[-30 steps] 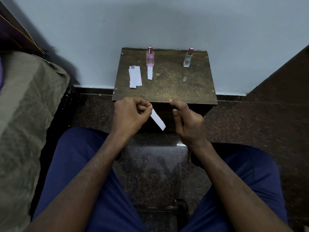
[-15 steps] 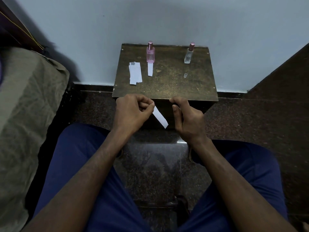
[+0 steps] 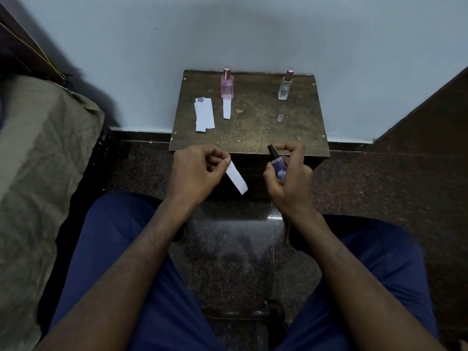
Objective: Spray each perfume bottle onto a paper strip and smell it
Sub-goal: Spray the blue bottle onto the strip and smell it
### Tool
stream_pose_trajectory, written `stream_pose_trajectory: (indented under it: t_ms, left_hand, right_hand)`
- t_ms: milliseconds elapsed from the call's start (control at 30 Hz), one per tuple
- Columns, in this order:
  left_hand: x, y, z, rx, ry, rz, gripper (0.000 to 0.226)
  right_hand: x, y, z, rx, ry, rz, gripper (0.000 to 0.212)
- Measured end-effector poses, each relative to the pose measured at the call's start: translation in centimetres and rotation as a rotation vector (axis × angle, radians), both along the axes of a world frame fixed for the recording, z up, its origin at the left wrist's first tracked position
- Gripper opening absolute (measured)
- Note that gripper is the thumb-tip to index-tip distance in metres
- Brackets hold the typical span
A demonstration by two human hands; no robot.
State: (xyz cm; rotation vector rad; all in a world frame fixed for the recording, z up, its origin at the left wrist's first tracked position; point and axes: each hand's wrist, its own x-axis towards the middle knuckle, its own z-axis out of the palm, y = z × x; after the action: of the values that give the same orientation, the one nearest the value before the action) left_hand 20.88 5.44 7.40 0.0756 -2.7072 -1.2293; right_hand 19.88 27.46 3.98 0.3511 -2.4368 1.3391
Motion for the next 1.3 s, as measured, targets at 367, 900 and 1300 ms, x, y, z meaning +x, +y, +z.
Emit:
stream_pose_trajectory:
  t_ms: [367, 900, 1300]
  left_hand:
    - [-2.2, -0.6, -2.4, -0.043, -0.030, -0.072, 0.009]
    - [-6.8, -0.8, -6.0, -0.075, -0.117, -0.228, 0.006]
    - [-10.0, 0.3, -7.5, -0.033, -0.121, -0.331, 0.006]
  right_hand:
    - [-2.2, 0.2, -0.6, 0.045, -0.064, -0.014, 0.019]
    - [-10.6, 0.6, -1.2, 0.017, -0.037, -0.151, 0.022]
    - [-22.1, -1.4, -2.6, 0.100, -0.018, -0.190, 0.027]
